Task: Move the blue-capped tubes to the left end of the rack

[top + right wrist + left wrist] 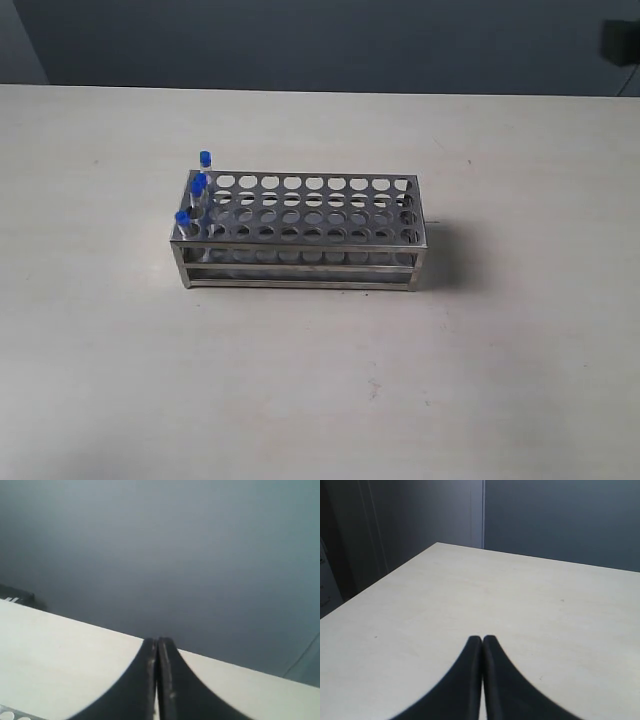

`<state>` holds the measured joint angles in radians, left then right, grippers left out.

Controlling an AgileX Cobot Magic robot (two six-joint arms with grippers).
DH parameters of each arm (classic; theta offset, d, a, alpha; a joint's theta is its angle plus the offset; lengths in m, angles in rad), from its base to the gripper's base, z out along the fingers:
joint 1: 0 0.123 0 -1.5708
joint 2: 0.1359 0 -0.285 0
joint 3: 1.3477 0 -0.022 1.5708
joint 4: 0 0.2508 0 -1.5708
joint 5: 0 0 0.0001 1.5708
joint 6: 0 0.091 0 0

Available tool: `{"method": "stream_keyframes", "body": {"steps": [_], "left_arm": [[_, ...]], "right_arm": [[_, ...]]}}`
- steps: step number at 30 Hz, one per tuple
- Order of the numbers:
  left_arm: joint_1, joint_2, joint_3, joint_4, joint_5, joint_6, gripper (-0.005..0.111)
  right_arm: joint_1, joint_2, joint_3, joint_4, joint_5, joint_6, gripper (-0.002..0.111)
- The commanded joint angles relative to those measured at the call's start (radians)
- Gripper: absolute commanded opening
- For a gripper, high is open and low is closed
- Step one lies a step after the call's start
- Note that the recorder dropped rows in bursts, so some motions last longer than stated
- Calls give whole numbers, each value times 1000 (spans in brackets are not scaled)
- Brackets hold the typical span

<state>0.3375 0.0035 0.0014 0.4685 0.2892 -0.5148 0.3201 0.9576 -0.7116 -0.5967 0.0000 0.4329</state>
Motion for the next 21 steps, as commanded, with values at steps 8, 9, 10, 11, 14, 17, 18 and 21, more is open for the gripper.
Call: {"method": "stream_keyframes", "body": {"steps": [8, 9, 10, 11, 14, 17, 18, 21], "left_arm": [[1, -4, -1, 1, 1, -2, 1], [1, -4, -1, 1, 1, -2, 1], [1, -4, -1, 1, 1, -2, 1], [1, -4, -1, 1, 1, -2, 1], [1, -4, -1, 1, 1, -2, 1], [1, -4, -1, 1, 1, -2, 1], [1, -4, -1, 1, 1, -2, 1], [1, -4, -1, 1, 1, -2, 1]], "right_arm": [[-39, -387, 116, 2, 169, 41, 0], [-39, -403, 116, 2, 169, 41, 0], [-39, -416, 116, 2, 169, 41, 0], [-39, -428, 116, 2, 169, 41, 0], [-39, -448, 116, 2, 169, 41, 0], [-39, -452, 119, 2, 177, 41, 0], [-39, -450, 119, 12, 179, 41, 0], [-41, -449, 126, 51, 179, 41, 0]]}}
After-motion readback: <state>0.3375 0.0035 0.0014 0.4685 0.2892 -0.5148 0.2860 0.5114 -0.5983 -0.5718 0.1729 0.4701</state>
